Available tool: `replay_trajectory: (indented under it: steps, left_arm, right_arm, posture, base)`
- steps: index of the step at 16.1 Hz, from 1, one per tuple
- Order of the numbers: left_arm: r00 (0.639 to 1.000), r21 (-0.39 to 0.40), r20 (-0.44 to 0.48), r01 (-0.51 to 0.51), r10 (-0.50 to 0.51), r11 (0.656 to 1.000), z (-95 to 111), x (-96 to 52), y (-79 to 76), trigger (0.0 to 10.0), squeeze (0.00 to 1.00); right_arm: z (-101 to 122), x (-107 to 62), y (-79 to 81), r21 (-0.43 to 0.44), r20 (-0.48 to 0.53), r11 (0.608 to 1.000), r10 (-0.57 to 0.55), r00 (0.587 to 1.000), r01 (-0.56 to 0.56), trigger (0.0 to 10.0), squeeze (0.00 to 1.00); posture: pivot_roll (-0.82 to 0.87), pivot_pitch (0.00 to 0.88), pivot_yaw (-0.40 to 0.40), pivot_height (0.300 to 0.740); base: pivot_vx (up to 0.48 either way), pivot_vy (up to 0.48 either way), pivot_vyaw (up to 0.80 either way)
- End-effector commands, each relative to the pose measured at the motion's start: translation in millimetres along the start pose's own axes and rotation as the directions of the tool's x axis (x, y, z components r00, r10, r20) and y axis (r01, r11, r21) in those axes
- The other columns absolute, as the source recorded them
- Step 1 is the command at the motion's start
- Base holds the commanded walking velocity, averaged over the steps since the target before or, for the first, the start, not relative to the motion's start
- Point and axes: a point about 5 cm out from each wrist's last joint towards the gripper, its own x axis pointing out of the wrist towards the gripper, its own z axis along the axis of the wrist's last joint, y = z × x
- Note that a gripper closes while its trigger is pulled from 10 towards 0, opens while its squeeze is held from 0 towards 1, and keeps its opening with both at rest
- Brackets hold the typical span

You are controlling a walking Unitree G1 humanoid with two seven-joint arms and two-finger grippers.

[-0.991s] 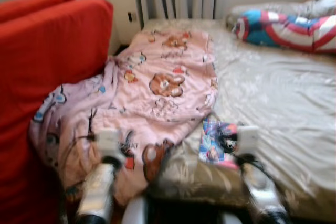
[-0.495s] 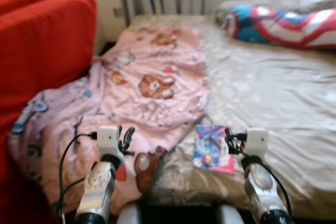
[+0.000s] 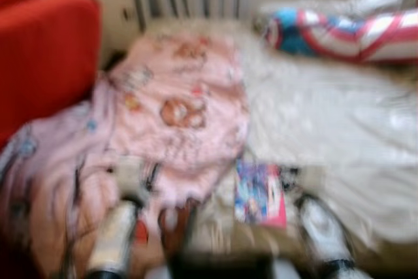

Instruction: Clean up the room

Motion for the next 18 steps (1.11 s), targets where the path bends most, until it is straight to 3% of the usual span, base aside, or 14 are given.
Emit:
replay_trajectory:
  steps: [1,6,8,9,10,12,13,14,18]
  left_arm:
    - [1.0,-0.007,0.008,0.03,-0.03,1.0,3,3.0,-9.5,10.0,0.0]
    - [0.998,0.0,0.035,0.043,-0.043,0.999,12,2.0,-8.1,10.0,0.0]
    - [0.997,0.009,0.047,0.061,-0.062,0.998,17,-1.6,-9.4,10.0,0.0]
    - [0.997,0.011,0.049,0.063,-0.064,0.998,18,-2.4,-9.4,10.0,0.0]
    - [0.997,0.014,0.05,0.066,-0.067,0.998,20,-3.4,-9.5,10.0,0.0]
    - [0.996,0.02,0.052,0.071,-0.072,0.997,23,-9.6,-8.7,10.0,0.0]
    - [0.996,0.024,0.041,0.077,-0.078,0.997,23,-10.4,-9.1,10.0,0.0]
    - [0.996,0.026,0.035,0.076,-0.077,0.997,23,-12.0,-8.3,10.0,0.0]
    - [0.997,0.032,0.009,0.08,-0.08,0.996,23,-23.3,-7.3,10.0,0.0]
  right_arm:
    - [-11,-2.3,-13.0,0.02,-0.074,0.999,-0.024,0.997,0.026,10.0,0.0]
    - [-10,7.7,-0.9,0.113,-0.157,0.994,0.01,0.988,0.007,10.0,0.0]
    - [-10,10.0,12.5,0.149,-0.179,0.988,0.071,0.981,-0.044,10.0,0.0]
    - [-10,10.2,15.9,0.155,-0.181,0.986,0.09,0.979,-0.062,10.0,0.1]
    - [-10,10.6,21.8,0.182,-0.18,0.979,0.122,0.976,-0.089,10.0,1.0]
    - [-16,7.7,23.9,0.195,-0.198,0.979,0.104,0.975,-0.065,10.0,1.0]
    - [-19,6.4,19.4,0.215,-0.205,0.977,0.049,0.978,-0.003,10.0,0.15]
    - [-20,5.5,16.8,0.225,-0.204,0.974,0.015,0.979,0.032,10.0,0.0]
    - [-23,2.5,11.7,0.261,-0.184,0.963,-0.023,0.983,0.071,10.0,0.0]
  posture:
    - [0.0,0.04,0.033,0.598]
    - [0.05,0.085,0.052,0.598]
    - [0.07,0.115,0.067,0.598]
    - [0.07,0.119,0.068,0.598]
    - [0.08,0.127,0.073,0.598]
    - [0.09,0.159,0.089,0.598]
    - [0.1,0.172,0.096,0.598]
    - [0.1,0.177,0.099,0.598]
    - [0.12,0.208,0.111,0.598]
  base:
    - [0.0,0.0,0.0]
    - [0.0,0.0,0.0]
    - [0.0,0.0,0.0]
    - [0.0,0.0,0.0]
    - [0.0,0.0,0.0]
    - [0.0,0.0,0.0]
    - [0.0,0.0,0.0]
    - [0.0,0.0,0.0]
    - [0.0,0.0,0.0]
